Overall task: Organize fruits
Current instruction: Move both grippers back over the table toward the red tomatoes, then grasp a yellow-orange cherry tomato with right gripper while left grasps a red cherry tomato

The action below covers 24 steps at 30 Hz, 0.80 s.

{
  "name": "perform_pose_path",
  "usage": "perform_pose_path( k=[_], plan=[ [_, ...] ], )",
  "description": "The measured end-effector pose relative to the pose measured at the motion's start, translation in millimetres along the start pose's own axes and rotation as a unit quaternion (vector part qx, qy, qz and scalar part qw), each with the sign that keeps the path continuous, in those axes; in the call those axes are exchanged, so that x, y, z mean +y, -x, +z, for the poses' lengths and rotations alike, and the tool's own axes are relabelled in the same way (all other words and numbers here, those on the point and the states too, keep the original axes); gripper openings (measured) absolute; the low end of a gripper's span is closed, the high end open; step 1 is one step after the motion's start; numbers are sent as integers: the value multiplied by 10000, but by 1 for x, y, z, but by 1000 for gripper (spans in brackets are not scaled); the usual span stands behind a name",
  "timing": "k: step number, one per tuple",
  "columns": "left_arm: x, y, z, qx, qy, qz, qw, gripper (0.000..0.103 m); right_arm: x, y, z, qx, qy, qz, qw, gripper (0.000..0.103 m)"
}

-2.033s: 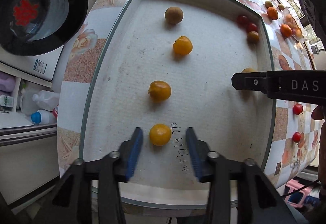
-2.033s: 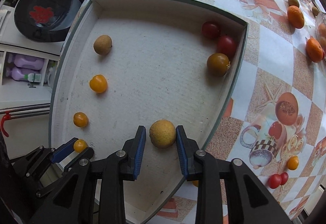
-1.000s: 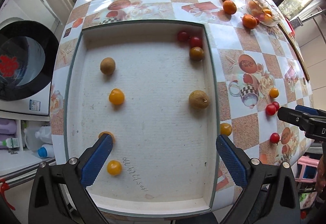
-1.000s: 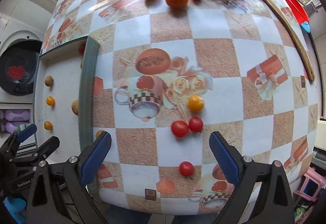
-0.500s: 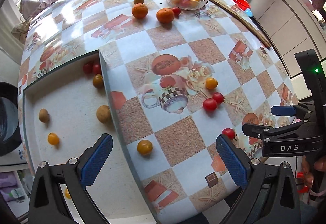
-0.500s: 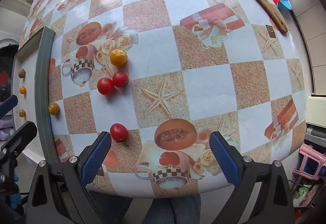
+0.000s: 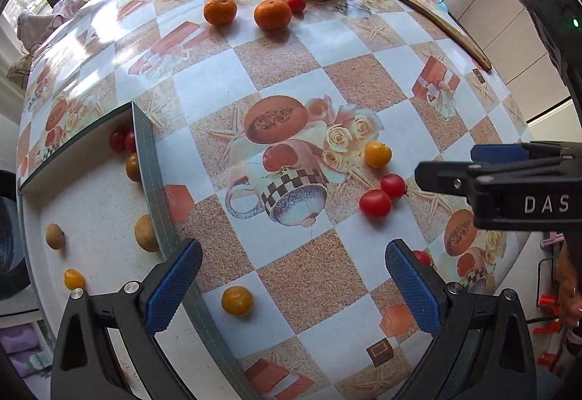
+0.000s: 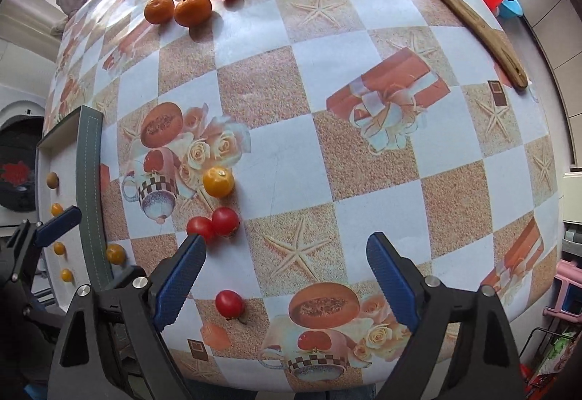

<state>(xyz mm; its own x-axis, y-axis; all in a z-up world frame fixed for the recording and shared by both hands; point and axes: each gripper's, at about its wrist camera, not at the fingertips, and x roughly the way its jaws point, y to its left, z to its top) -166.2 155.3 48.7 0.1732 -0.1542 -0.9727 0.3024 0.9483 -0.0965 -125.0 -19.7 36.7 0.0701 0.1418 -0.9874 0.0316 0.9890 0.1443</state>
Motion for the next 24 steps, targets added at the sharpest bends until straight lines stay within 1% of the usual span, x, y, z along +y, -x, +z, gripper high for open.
perform_pose_path(
  k=[1, 3, 4, 6, 7, 8, 11, 14, 18, 22, 24],
  plan=[
    [-2, -2, -1, 24, -8, 2, 10000, 101, 4, -2, 7, -12, 16, 64, 10000, 82],
    [-4, -6, -3, 56, 20, -13, 10000, 101, 9, -7, 15, 9, 61, 151, 9999, 69],
    [-5, -7, -4, 56, 46, -24, 10000, 94, 15, -10, 17, 31, 88, 179, 9998, 65],
    [-6, -12, -5, 141, 75, -32, 9999, 82, 23, -17, 19, 100, 138, 269, 9995, 53],
    [-7, -14, -5, 183, 94, -20, 9998, 82, 23, -20, 17, 133, 166, 324, 9992, 51],
    [-7, -16, -6, 190, 117, -23, 9997, 82, 32, -28, 19, 158, 197, 369, 9990, 49],
    [-8, -20, -6, 208, 150, -46, 9997, 82, 42, -35, 20, 193, 352, 498, 9980, 49],
    [-12, -23, -3, 201, 134, -78, 9997, 82, 47, -35, 19, 122, 571, 437, 9973, 45],
    [-16, -26, 0, 213, 122, -71, 9997, 82, 52, -38, 26, 106, 617, 530, 9966, 39],
    [-13, -27, -1, 256, 171, -21, 9995, 82, 51, -38, 30, 136, 686, 681, 9952, 38],
    [-13, -30, -1, 280, 204, -2, 9994, 82, 53, -39, 30, 161, 758, 715, 9944, 32]
  ],
)
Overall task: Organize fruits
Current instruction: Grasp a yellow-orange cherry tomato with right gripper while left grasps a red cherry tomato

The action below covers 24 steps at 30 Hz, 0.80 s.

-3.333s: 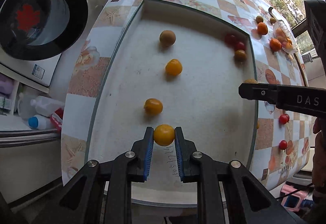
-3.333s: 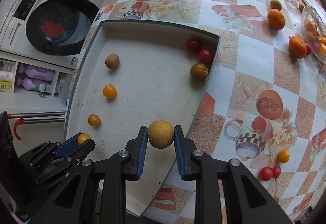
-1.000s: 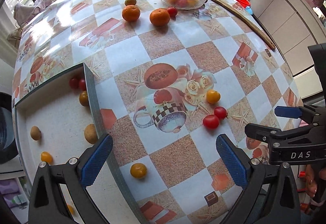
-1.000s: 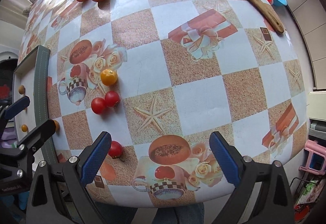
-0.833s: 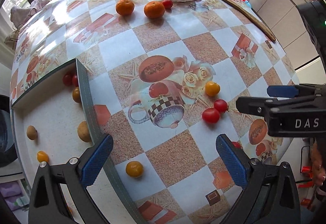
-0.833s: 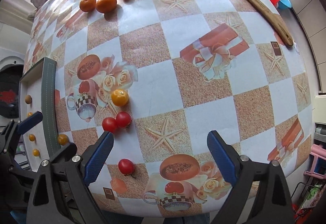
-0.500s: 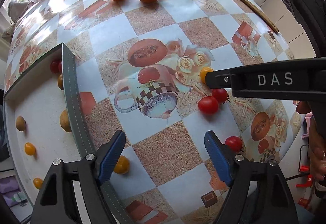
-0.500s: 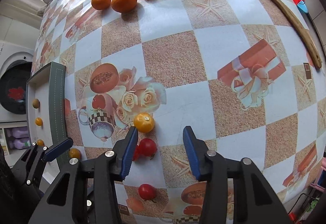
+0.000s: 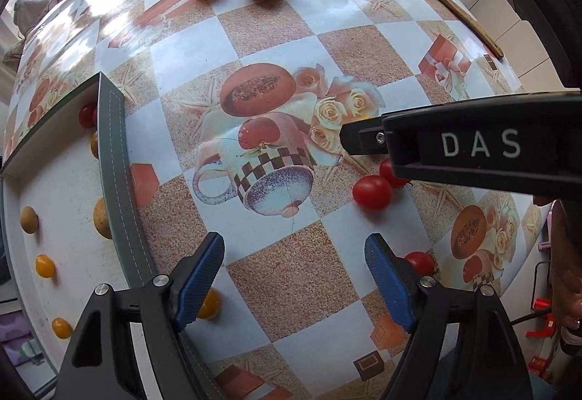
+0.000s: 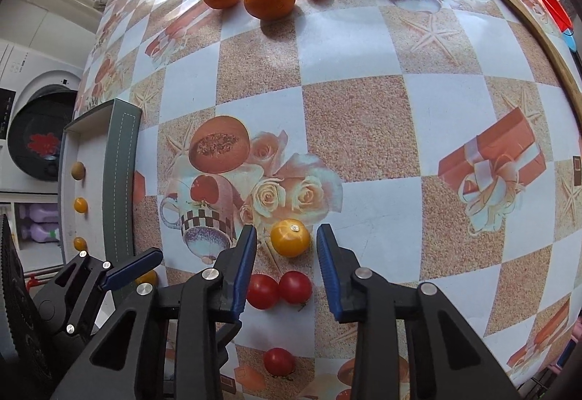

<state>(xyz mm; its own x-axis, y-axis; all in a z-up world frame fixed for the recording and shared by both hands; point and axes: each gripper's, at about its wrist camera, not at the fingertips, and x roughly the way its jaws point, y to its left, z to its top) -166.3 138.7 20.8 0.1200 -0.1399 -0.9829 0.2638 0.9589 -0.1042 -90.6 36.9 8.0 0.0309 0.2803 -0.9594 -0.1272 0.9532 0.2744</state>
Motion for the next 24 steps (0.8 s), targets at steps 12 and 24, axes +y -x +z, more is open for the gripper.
perform_pose_path(
  k=[12, 24],
  plan=[
    [-12, -6, 12, -10, -127, -112, 9999, 82, -22, 7, -8, -116, -243, -238, 9994, 22],
    [-46, -11, 39, -79, -473, -306, 9984, 30, -54, 22, -18, -162, -616, -334, 9974, 22]
  ],
)
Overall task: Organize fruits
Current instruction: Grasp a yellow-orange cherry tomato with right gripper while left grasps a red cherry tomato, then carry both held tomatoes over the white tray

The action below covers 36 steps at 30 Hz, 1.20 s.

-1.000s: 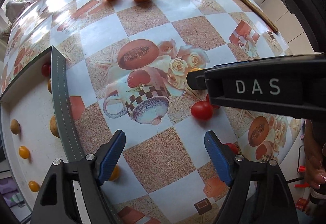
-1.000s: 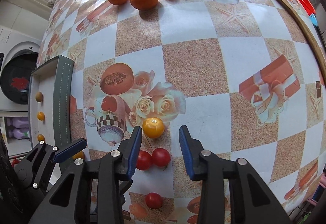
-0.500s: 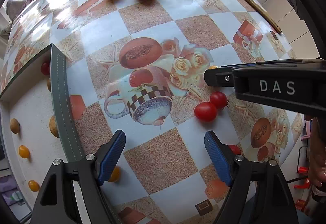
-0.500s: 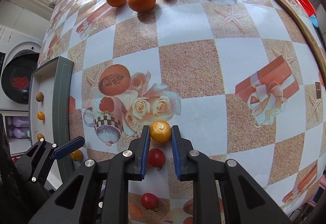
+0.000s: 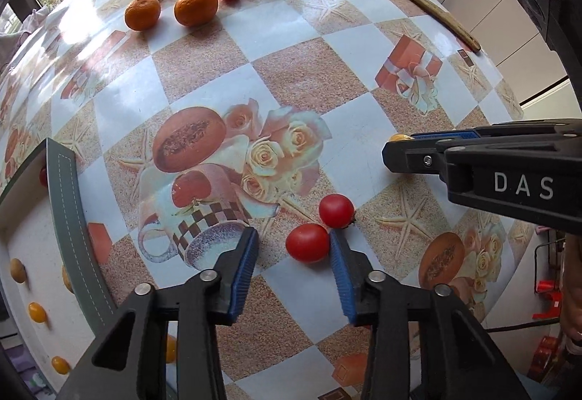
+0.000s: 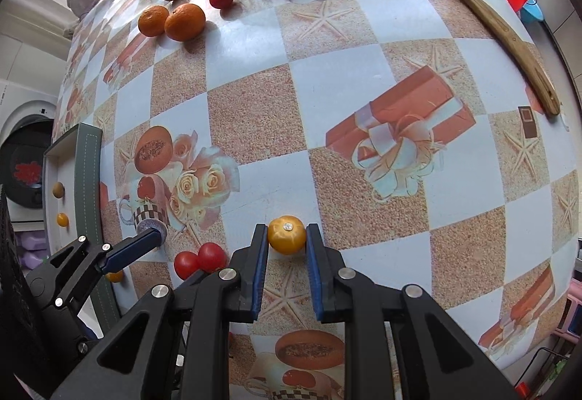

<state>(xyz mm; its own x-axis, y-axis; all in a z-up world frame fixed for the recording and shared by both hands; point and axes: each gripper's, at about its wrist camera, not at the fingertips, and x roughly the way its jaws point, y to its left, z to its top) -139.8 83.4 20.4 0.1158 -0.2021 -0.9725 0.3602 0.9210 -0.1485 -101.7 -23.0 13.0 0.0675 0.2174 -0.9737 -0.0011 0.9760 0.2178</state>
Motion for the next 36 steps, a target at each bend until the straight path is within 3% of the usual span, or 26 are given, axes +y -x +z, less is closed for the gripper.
perform_pose_path(
  k=[1, 8, 17, 27, 36],
  plan=[
    [-1, 0, 1, 30, 8, -95, 9999, 25, -2, 1, -1, -2, -25, -4, 10000, 22],
    [14, 11, -3, 0, 342, -367, 9987, 25, -7, 12, -4, -56, -174, 58, 9998, 22],
    [43, 37, -21, -150, 610, -300, 9976, 25, 6, 26, -8, -93, -67, 161, 9998, 22],
    [70, 68, -34, -478, 951, -215, 9941, 25, 46, 38, -8, -109, 332, 200, 9992, 22],
    [116, 95, -62, -792, 1524, -59, 9851, 25, 102, 41, -6, -92, 897, 262, 9956, 22]
  ],
)
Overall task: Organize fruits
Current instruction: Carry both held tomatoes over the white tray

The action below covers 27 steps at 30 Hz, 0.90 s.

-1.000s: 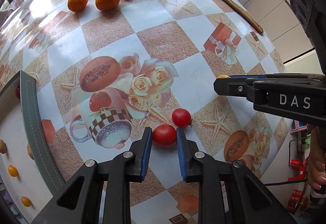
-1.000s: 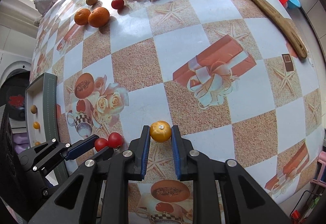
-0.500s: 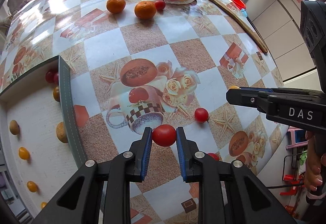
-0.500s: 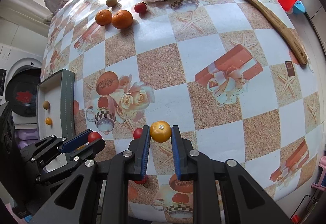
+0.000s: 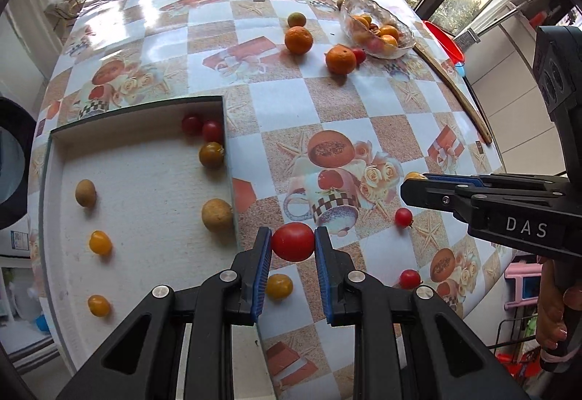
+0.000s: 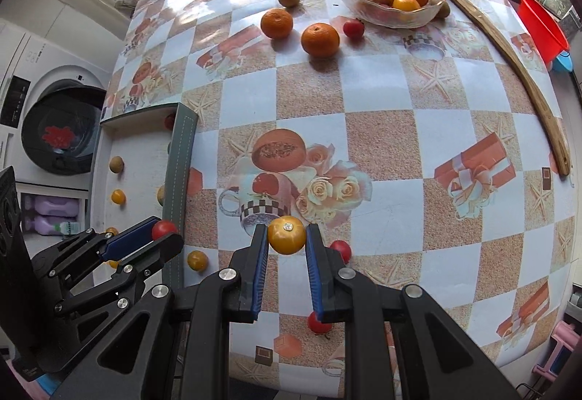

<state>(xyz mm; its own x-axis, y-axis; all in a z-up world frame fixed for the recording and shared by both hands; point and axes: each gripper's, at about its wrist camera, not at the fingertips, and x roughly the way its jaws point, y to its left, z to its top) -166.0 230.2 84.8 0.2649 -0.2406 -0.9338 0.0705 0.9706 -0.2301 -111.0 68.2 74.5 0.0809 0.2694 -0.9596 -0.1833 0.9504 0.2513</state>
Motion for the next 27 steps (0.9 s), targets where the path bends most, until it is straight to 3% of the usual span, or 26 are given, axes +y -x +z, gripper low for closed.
perform_pose_path(
  k=[13, 27],
  plan=[
    [92, 19, -35, -102, 940, 420, 9946, 25, 100, -29, 22, 235, 895, 235, 9954, 22],
    [117, 6, -39, -81, 1137, 420, 9926, 25, 155, -64, 35, 520, 1393, 226, 9886, 22]
  ],
)
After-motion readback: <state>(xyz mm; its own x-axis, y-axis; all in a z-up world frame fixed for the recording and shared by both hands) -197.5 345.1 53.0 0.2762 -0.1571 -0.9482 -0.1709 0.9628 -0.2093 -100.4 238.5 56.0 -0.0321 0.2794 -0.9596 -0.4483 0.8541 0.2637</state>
